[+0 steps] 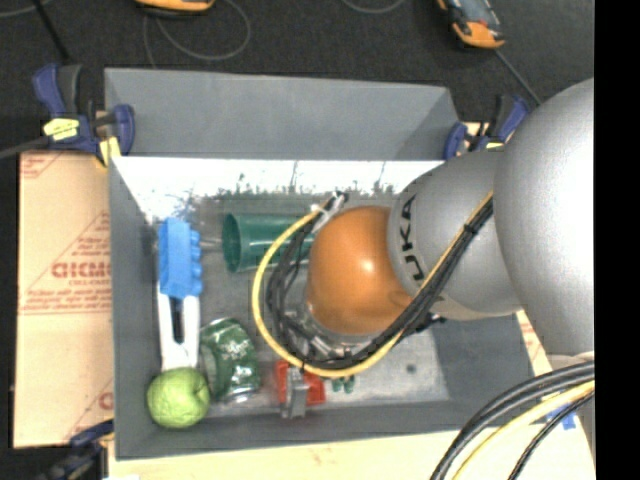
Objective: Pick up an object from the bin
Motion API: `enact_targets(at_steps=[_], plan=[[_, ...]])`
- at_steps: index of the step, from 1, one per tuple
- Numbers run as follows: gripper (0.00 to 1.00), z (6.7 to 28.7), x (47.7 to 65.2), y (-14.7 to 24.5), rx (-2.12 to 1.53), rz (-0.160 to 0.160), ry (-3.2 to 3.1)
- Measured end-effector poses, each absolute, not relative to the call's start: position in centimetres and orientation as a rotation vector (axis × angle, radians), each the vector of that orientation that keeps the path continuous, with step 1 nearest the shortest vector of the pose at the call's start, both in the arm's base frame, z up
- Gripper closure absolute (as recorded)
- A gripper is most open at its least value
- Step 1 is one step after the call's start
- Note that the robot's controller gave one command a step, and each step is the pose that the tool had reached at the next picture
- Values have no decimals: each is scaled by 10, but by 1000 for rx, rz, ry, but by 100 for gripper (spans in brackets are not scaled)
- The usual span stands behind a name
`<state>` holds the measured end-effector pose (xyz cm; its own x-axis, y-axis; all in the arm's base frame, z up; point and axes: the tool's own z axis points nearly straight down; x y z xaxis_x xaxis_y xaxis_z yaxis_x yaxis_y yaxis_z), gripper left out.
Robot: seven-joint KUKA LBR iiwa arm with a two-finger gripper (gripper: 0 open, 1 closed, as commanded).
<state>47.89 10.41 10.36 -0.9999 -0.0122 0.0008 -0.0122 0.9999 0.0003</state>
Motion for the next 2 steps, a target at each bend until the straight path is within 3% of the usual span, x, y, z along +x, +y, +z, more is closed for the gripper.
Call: enact_targets(at_steps=[1,2], plan=[[0,103,479,100,41,0,-3142],[0,141,500,68,122,0,-3139]])
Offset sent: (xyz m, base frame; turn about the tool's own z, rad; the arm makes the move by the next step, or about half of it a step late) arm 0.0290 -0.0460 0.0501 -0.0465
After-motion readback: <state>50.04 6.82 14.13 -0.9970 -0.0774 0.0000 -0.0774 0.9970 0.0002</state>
